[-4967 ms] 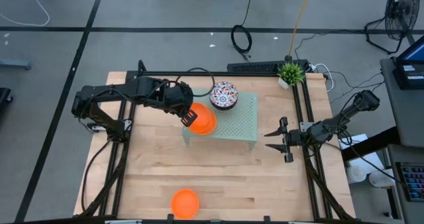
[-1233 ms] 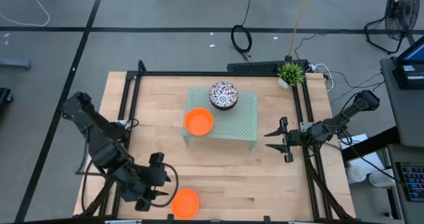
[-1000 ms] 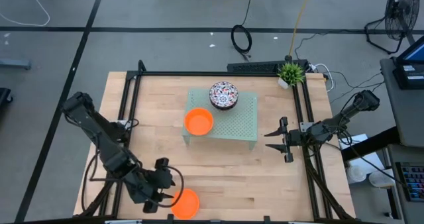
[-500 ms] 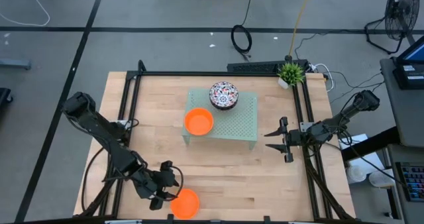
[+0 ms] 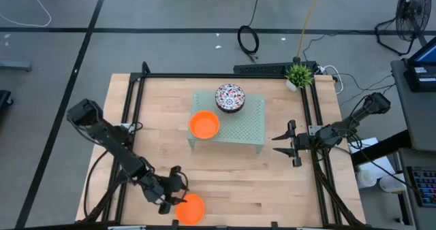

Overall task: Pick & Place Mini bowls
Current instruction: Stack the orange bowl on top of the orange bowls on the shelf

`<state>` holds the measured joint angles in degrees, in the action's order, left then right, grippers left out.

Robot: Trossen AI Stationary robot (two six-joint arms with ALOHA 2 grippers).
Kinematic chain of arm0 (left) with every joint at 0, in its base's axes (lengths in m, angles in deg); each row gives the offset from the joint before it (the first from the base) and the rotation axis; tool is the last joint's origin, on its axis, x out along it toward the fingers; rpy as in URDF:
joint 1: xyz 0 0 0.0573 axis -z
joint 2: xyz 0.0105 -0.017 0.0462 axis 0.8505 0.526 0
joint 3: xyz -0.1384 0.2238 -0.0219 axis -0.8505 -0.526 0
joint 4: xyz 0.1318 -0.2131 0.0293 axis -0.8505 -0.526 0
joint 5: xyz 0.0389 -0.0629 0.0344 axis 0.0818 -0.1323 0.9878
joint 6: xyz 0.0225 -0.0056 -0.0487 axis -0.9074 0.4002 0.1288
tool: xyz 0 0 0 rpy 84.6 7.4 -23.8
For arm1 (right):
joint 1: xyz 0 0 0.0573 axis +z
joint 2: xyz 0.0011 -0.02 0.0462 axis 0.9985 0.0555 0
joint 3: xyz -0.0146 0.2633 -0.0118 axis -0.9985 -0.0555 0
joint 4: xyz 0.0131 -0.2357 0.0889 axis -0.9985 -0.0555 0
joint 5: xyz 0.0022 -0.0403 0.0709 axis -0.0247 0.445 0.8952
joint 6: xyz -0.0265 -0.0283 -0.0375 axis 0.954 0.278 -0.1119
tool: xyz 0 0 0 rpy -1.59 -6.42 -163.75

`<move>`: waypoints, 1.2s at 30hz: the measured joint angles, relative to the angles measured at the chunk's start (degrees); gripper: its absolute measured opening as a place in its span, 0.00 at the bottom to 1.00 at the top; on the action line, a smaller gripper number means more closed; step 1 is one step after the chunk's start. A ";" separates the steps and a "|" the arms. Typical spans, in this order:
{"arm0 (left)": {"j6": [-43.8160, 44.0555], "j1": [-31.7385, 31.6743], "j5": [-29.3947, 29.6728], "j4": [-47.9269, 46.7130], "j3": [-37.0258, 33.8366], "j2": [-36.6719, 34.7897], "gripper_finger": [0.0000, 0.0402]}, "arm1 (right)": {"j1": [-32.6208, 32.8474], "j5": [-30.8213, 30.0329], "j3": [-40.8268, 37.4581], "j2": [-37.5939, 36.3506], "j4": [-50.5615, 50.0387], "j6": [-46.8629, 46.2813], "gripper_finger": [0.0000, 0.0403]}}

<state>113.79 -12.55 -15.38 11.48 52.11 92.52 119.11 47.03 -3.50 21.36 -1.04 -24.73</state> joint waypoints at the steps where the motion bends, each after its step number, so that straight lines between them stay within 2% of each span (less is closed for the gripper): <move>1: -1.17 0.00 -0.44 2.45 0.04 1.45 0.52 | -0.02 0.00 0.00 0.00 0.01 0.01 0.40; 5: -5.40 -0.04 -2.96 3.49 3.11 6.73 0.52 | 0.00 0.01 -0.01 0.02 0.00 0.00 0.40; 11: -5.70 -0.04 -3.26 -13.49 13.58 9.07 0.52 | -0.01 0.01 0.01 0.01 0.00 0.00 0.40; 14: -5.28 -0.04 -3.17 -17.83 16.29 9.61 0.52 | 0.01 0.00 0.00 0.00 -0.01 0.00 0.40; 20: -5.27 -0.04 -4.47 -18.00 16.57 13.05 0.50 | -0.01 0.01 -0.01 0.02 0.00 0.00 0.40; 24: -3.47 -0.30 -6.76 -18.00 16.57 15.69 0.44 | -0.02 0.01 -0.01 0.02 0.00 0.00 0.40; 36: -0.45 -2.56 -6.92 -19.10 16.52 17.18 0.26 | -0.02 0.01 -0.01 0.01 0.01 0.01 0.40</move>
<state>113.34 -15.11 -22.30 -7.62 68.63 109.70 119.09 47.04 -3.51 21.37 -1.04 -24.72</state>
